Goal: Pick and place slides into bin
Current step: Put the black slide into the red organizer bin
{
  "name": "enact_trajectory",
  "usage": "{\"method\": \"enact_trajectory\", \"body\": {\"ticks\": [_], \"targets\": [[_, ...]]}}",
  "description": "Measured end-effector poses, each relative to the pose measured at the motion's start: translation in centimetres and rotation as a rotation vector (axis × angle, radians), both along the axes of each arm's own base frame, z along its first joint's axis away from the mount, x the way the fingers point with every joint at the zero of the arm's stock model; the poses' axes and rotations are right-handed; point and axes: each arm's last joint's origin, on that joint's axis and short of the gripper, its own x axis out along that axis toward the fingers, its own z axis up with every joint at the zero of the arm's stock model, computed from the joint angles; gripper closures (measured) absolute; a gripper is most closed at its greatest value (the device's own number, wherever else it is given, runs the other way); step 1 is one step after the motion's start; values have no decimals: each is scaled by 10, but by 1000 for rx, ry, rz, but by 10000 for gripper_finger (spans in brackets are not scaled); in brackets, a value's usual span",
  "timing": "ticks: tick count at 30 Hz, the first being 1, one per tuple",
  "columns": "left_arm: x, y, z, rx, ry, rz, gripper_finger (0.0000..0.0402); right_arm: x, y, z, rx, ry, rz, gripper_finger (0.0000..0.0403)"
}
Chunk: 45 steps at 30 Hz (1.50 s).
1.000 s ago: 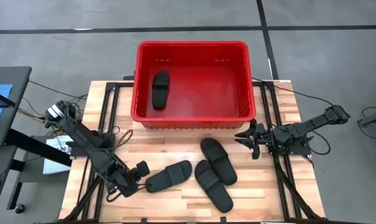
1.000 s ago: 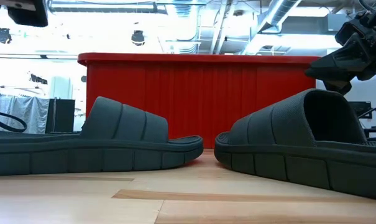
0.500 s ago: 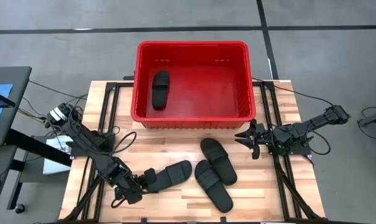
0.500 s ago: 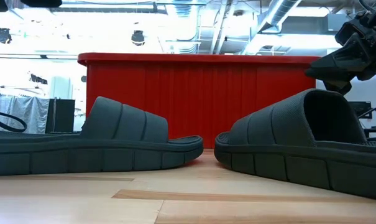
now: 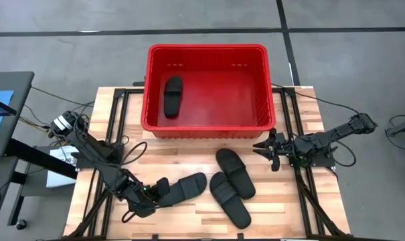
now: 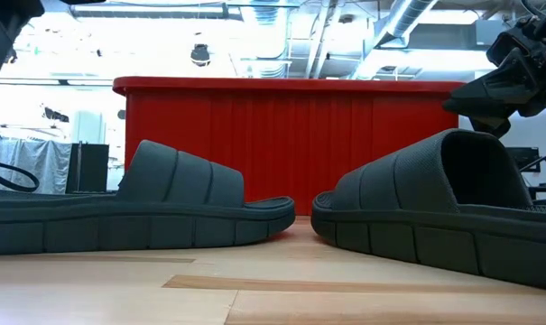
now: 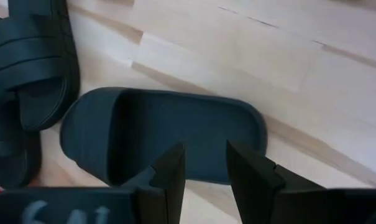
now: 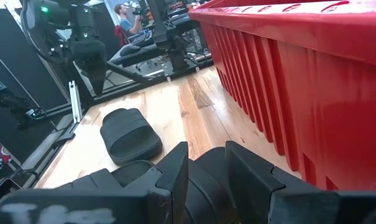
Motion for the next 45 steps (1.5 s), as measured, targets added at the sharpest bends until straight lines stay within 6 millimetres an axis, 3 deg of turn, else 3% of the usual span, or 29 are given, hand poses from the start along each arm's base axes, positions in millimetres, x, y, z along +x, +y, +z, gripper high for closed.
{"method": "enact_trajectory", "body": {"ticks": [17, 26, 39, 45], "targets": [[-2, 0, -4, -59, 41, 33, 229, 0, 0, 0, 0, 0, 0, 305], [-11, 6, -24, -15, 82, 27, 227, 0, 0, 0, 0, 0, 0, 305], [-6, 1, -22, -59, 33, -11, 227, 0, 0, 0, 1, 0, 0, 305], [-3, -6, -46, -22, 122, -31, 228, 0, 0, 0, 0, 0, 0, 305]]}}
